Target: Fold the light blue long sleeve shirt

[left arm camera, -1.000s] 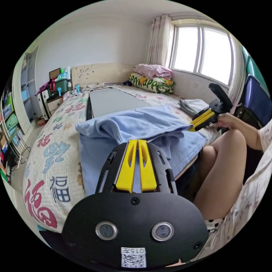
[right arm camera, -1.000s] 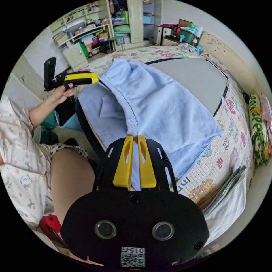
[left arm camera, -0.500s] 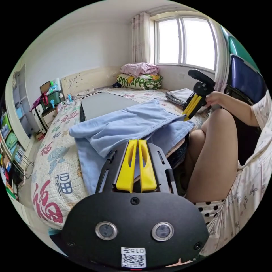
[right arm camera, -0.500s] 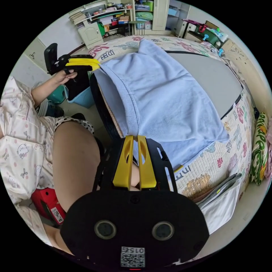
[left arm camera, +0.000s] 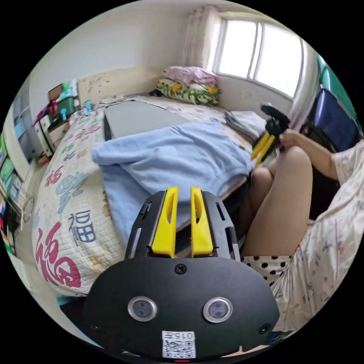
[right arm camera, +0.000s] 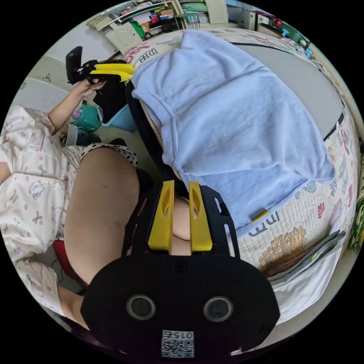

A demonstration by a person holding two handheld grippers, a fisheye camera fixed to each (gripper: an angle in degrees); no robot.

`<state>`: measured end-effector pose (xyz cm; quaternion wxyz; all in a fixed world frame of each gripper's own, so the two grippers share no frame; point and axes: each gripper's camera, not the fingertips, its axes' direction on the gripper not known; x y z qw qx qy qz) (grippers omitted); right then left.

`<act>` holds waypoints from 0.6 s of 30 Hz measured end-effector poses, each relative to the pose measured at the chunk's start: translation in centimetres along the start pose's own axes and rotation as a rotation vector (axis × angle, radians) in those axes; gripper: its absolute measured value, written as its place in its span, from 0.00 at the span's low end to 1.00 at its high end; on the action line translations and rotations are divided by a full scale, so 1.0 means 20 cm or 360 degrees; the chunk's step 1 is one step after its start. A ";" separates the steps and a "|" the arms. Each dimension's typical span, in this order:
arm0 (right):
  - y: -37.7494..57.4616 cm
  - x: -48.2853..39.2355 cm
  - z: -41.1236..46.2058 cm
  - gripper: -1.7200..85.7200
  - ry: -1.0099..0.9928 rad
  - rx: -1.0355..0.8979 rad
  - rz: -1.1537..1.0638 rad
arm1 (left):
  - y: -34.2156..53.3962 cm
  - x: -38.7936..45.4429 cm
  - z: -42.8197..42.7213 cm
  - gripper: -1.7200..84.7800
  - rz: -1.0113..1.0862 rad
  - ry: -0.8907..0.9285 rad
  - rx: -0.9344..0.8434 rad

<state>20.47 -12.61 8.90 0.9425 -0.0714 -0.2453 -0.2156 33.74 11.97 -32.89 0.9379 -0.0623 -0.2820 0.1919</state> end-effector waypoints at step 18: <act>-0.26 2.08 -0.70 0.21 -0.0623 0.1243 0.1557 | -1.19 -1.57 0.36 0.15 -0.0879 0.0324 -0.0103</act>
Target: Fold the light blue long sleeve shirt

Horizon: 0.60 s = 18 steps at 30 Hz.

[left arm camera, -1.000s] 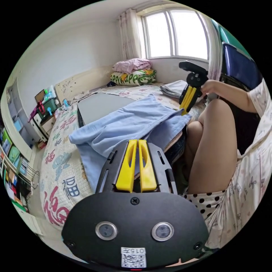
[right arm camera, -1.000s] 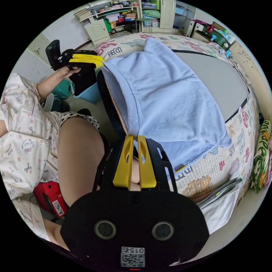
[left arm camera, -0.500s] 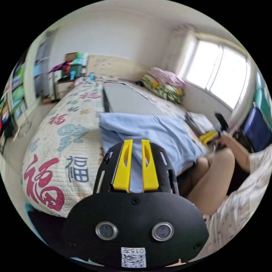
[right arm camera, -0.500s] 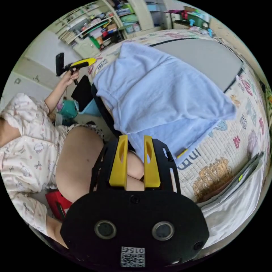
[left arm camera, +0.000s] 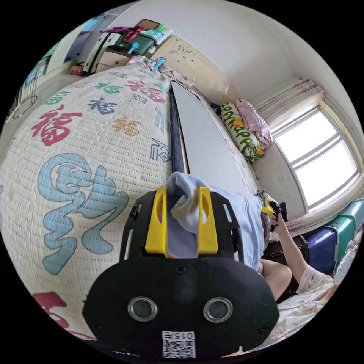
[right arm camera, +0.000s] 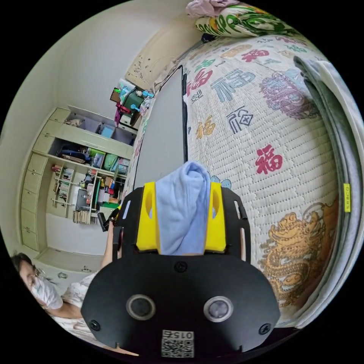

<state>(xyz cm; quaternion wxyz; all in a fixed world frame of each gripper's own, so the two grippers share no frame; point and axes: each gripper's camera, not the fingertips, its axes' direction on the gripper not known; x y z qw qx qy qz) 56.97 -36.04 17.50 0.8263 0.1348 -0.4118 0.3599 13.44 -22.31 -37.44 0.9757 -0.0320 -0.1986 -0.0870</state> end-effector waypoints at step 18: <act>0.19 0.34 0.62 0.09 0.0782 0.0486 -0.0061 | -0.50 0.19 -0.13 0.07 0.0155 -0.0143 0.0045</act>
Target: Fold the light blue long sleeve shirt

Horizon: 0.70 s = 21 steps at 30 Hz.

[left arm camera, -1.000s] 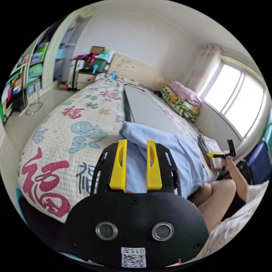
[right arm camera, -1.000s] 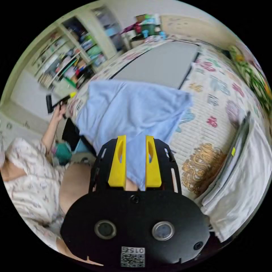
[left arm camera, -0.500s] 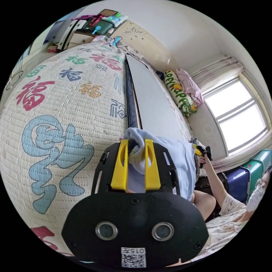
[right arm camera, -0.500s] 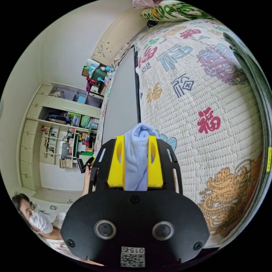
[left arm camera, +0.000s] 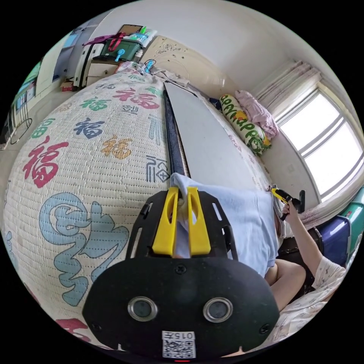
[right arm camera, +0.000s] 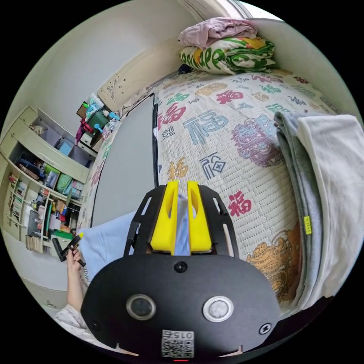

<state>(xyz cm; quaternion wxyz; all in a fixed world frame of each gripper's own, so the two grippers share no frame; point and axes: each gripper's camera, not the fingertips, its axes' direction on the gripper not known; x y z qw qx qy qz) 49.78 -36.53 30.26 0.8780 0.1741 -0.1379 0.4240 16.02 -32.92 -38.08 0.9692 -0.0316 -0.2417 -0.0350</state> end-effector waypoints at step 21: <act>3.46 -1.11 0.40 0.13 -0.0080 -0.0682 -0.2226 | 0.14 -0.15 0.07 0.08 -0.0068 0.0107 0.0090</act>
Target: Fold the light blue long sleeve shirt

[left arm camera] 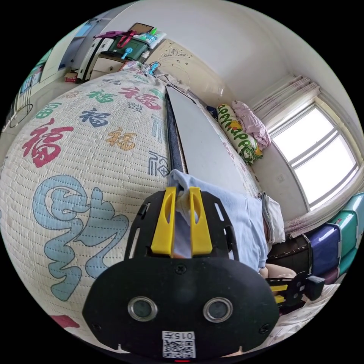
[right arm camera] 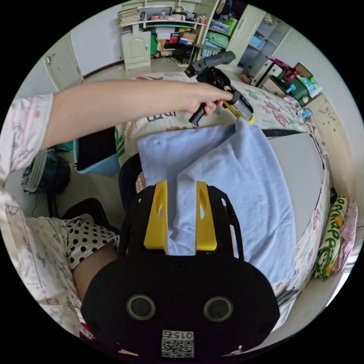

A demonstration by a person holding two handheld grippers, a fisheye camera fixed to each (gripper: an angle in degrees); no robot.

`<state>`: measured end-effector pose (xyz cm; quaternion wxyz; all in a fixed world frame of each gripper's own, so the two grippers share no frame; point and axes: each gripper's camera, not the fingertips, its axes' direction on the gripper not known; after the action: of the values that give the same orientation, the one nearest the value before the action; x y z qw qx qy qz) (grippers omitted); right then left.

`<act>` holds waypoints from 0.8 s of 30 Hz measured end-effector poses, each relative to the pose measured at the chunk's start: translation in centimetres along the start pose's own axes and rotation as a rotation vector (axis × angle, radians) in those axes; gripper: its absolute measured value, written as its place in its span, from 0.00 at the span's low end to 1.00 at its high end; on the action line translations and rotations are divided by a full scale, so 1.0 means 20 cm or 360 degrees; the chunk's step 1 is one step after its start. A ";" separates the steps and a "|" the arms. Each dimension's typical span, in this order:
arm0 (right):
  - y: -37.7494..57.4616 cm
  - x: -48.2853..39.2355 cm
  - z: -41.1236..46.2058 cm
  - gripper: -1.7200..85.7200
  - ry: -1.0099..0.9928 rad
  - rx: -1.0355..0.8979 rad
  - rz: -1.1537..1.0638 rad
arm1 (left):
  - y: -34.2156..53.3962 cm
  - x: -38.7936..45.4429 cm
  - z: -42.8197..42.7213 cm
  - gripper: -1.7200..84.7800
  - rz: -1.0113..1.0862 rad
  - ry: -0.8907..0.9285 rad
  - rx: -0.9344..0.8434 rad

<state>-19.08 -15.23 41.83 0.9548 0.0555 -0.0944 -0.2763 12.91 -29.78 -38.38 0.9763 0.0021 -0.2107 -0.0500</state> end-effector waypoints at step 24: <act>1.66 0.23 -0.78 0.12 -0.0550 0.0166 0.0286 | 1.33 0.20 0.09 0.12 0.1059 0.0198 -0.0306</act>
<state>5.19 11.05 32.47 0.9410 0.0479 -0.2756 -0.1902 18.35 -3.59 -34.52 0.9458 -0.1557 -0.1343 0.2515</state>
